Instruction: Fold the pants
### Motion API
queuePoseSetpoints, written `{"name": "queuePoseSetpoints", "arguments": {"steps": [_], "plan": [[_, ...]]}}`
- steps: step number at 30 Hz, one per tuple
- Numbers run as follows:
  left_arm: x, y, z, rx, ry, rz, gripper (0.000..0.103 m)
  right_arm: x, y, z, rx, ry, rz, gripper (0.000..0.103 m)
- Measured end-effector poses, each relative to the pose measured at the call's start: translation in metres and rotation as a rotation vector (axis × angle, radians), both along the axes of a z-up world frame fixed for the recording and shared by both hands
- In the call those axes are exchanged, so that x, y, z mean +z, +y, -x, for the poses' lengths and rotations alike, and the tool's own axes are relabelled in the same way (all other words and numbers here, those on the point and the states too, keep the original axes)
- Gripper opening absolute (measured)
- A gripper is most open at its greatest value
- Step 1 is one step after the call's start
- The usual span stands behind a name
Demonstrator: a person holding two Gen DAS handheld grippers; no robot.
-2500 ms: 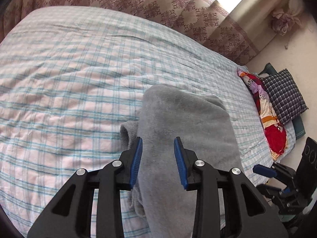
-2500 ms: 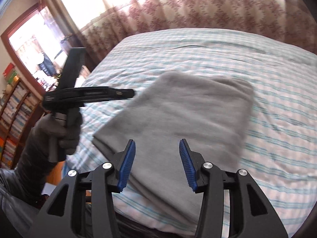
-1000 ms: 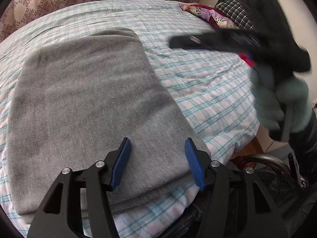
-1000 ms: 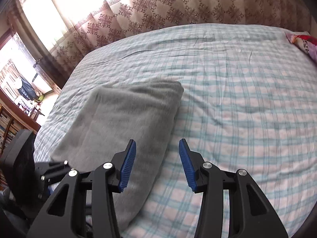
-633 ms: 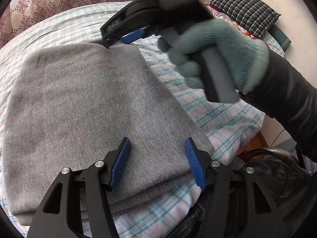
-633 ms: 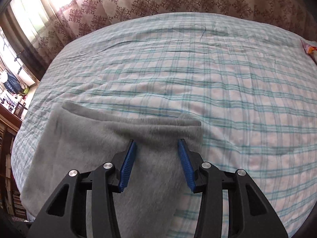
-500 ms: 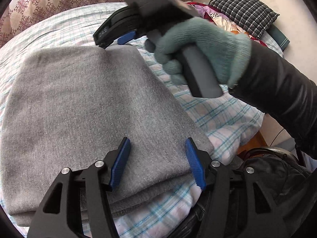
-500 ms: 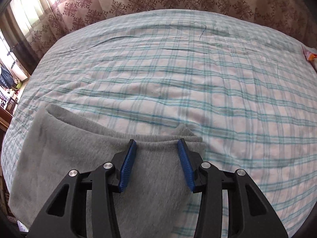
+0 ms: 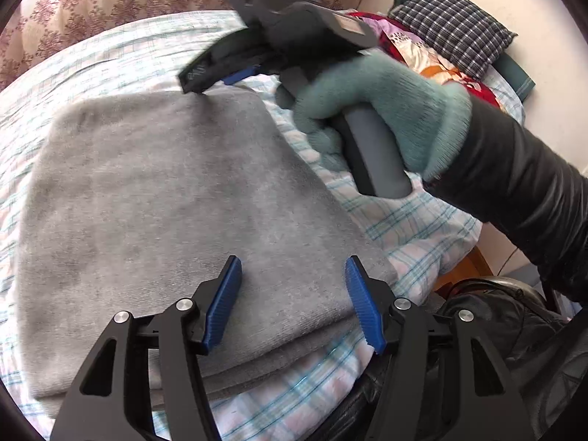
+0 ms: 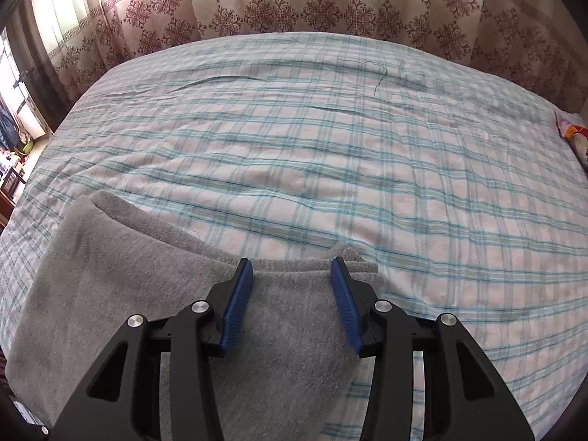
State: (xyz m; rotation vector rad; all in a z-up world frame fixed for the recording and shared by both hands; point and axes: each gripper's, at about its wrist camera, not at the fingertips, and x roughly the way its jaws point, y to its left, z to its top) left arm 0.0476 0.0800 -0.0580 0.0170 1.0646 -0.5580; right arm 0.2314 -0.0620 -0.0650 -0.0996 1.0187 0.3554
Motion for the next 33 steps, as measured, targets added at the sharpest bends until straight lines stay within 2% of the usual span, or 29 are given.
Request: {"name": "queuePoseSetpoints", "arguments": {"steps": [14, 23, 33], "plan": [[0.012, 0.076, -0.002, 0.231, -0.019, -0.061, 0.061, 0.033, 0.009, 0.038, 0.020, -0.055, -0.021, 0.045], [-0.001, 0.084, 0.010, 0.228, -0.009, -0.094, 0.064, 0.042, 0.019, 0.059, 0.045, -0.063, -0.018, 0.046], [-0.005, 0.082, 0.016, 0.232, -0.010, -0.098, 0.065, 0.035, 0.019, 0.070, 0.043, -0.036, -0.007, 0.047]]}}
